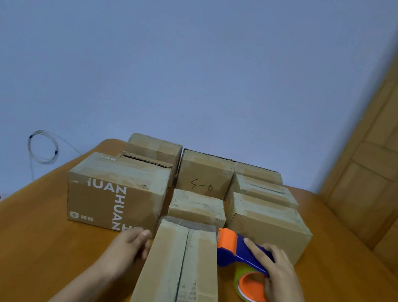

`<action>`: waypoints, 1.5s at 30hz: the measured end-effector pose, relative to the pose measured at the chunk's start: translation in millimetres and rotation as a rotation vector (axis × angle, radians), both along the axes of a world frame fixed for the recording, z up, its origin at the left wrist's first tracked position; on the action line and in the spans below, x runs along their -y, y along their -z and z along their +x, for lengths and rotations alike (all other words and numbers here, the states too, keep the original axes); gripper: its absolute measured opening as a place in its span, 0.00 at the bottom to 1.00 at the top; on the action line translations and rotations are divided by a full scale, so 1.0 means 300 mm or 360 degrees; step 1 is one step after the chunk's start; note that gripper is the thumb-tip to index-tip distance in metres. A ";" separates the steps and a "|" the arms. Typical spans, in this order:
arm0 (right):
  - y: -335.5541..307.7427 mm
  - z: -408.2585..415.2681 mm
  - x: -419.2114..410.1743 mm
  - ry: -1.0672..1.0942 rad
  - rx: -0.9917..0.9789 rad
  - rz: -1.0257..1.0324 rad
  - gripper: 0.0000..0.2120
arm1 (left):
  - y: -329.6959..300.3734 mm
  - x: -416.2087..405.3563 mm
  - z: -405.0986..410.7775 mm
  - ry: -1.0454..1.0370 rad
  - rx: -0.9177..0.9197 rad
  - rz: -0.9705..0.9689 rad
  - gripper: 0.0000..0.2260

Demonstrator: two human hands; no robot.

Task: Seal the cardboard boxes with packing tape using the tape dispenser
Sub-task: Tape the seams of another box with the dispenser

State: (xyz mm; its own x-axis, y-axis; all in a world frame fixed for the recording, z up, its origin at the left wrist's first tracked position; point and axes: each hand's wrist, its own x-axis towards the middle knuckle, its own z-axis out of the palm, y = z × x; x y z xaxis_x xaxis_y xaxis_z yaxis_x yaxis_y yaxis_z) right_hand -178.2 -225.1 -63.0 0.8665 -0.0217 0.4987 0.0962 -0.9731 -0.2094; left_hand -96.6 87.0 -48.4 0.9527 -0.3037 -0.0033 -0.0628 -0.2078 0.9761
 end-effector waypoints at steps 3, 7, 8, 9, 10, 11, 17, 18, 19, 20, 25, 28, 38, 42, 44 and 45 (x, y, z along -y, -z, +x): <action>-0.006 0.007 0.002 0.0076 -0.0053 0.0013 0.58 | -0.045 -0.040 0.013 -0.0043 0.0136 0.0068 0.13; -0.021 -0.029 -0.048 0.0068 0.0057 -0.0184 0.53 | -0.170 -0.040 -0.015 0.0145 0.0023 0.0172 0.09; -0.027 -0.042 -0.067 0.0063 0.0075 -0.0226 0.52 | -0.199 -0.039 -0.016 0.0194 -0.0018 0.0232 0.14; -0.028 -0.049 -0.084 0.0052 0.0088 -0.0259 0.52 | -0.229 -0.037 -0.013 0.0226 -0.0051 0.0325 0.20; -0.030 -0.059 -0.107 0.0053 0.0091 -0.0266 0.52 | -0.253 -0.031 -0.006 0.0244 -0.0043 0.0429 0.26; -0.026 -0.066 -0.130 0.0059 0.0101 -0.0249 0.52 | -0.278 -0.024 -0.003 0.0272 -0.0015 0.0553 0.29; 0.005 -0.130 -0.263 0.0189 0.0026 -0.0140 0.53 | -0.330 0.021 0.054 0.0486 0.0081 0.1000 0.37; 0.014 -0.138 -0.283 0.0215 -0.0023 -0.0104 0.52 | -0.327 0.025 0.064 0.0525 0.0082 0.1046 0.38; 0.021 -0.147 -0.303 0.0229 -0.0061 -0.0080 0.52 | -0.322 0.029 0.074 0.0557 0.0080 0.1090 0.40; 0.028 -0.156 -0.323 0.0228 -0.0090 -0.0050 0.52 | -0.320 0.034 0.079 0.0594 0.0079 0.1127 0.42; 0.059 -0.185 -0.391 0.0220 -0.0216 0.0026 0.51 | -0.312 0.072 0.068 0.0531 0.0302 0.1462 0.53; 0.025 -0.203 -0.401 0.0163 -0.0241 0.0095 0.45 | -0.295 0.115 0.015 0.0357 0.0538 0.1668 0.50; 0.017 -0.184 -0.411 -0.0113 -0.0242 0.0064 0.46 | -0.212 0.130 -0.037 0.0068 0.0655 0.1557 0.44; 0.021 -0.188 -0.413 -0.0055 -0.0287 0.0082 0.44 | -0.205 0.127 -0.037 0.0038 0.0666 0.1471 0.45; 0.015 -0.189 -0.415 -0.0046 -0.0304 0.0075 0.43 | -0.200 0.132 -0.039 0.0020 0.0694 0.1472 0.45; 0.011 -0.190 -0.418 -0.0039 -0.0327 0.0068 0.43 | -0.201 0.133 -0.040 0.0016 0.0705 0.1484 0.45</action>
State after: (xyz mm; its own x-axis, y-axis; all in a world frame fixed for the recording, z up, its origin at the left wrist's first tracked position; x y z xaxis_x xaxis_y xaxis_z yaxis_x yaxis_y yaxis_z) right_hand -235.2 -99.6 -66.3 0.9503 -0.0169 0.3108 0.0705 -0.9609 -0.2678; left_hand -108.6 47.0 11.8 0.9234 -0.3682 0.1087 -0.3833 -0.8678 0.3161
